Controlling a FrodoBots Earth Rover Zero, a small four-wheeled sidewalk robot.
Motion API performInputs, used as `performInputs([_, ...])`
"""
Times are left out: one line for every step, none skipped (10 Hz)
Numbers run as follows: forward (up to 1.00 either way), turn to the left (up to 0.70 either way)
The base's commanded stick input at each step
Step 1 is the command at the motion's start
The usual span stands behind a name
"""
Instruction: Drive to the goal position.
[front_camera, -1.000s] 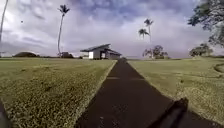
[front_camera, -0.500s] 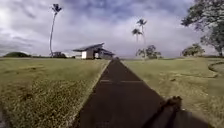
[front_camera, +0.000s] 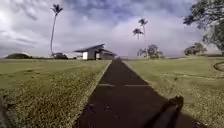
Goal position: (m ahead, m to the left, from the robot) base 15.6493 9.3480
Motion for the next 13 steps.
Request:
performInputs([0.70,-0.35])
performInputs([0.70,-0.20])
performInputs([0.70,-0.04])
performInputs([0.70,0.00])
performInputs([0.70,0.00])
performInputs([0.70,0.00])
performInputs([0.70,0.00])
performInputs([0.70,0.00])
performInputs([0.70,0.00])
performInputs([0.70,0.00])
performInputs([0.70,0.00])
performInputs([0.70,0.00])
performInputs([0.70,0.00])
